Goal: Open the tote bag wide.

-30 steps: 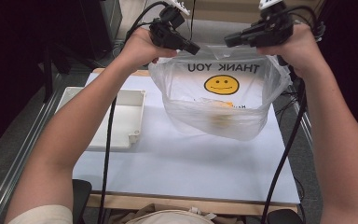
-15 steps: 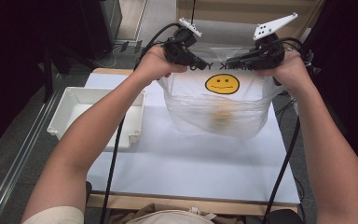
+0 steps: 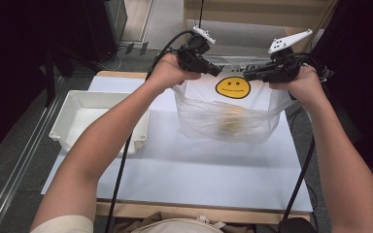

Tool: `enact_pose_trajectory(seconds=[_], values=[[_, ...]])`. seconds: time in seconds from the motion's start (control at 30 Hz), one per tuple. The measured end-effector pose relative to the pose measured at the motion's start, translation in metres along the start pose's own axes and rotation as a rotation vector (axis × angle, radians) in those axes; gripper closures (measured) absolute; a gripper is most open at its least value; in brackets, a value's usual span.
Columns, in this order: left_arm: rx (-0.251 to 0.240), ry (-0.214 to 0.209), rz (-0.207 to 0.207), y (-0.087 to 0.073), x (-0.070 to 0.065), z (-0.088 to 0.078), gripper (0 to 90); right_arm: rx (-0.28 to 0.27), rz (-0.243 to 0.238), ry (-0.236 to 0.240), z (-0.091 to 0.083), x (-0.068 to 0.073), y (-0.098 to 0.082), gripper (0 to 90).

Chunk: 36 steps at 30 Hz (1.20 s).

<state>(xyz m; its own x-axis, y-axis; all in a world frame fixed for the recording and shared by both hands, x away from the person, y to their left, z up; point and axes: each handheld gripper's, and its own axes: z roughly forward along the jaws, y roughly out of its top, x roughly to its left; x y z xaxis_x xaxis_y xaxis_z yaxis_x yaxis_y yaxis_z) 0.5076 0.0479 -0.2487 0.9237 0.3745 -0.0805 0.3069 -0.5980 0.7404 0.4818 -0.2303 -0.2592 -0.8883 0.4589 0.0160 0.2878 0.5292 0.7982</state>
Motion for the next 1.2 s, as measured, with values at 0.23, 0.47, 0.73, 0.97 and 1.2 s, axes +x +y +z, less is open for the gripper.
enact_pose_trajectory(seconds=[0.23,0.47,0.73,0.97,1.2], values=[[-0.007,0.002,-0.031,-0.011,0.005,0.014,86.2,-0.013,0.031,-0.019,0.007,-0.003,-0.017,85.6],[-0.022,0.005,-0.055,-0.020,0.010,0.024,85.7,-0.024,0.066,-0.040,0.011,-0.008,-0.033,85.7],[-0.040,0.006,-0.069,-0.028,0.011,0.038,85.4,-0.030,0.105,-0.057,0.013,-0.013,-0.050,85.6],[-0.039,0.005,-0.083,-0.034,0.011,0.050,84.5,-0.043,0.125,-0.070,0.017,-0.013,-0.062,84.6],[-0.031,0.006,-0.107,-0.043,0.011,0.059,83.1,-0.057,0.138,-0.078,0.022,-0.012,-0.073,83.7]])
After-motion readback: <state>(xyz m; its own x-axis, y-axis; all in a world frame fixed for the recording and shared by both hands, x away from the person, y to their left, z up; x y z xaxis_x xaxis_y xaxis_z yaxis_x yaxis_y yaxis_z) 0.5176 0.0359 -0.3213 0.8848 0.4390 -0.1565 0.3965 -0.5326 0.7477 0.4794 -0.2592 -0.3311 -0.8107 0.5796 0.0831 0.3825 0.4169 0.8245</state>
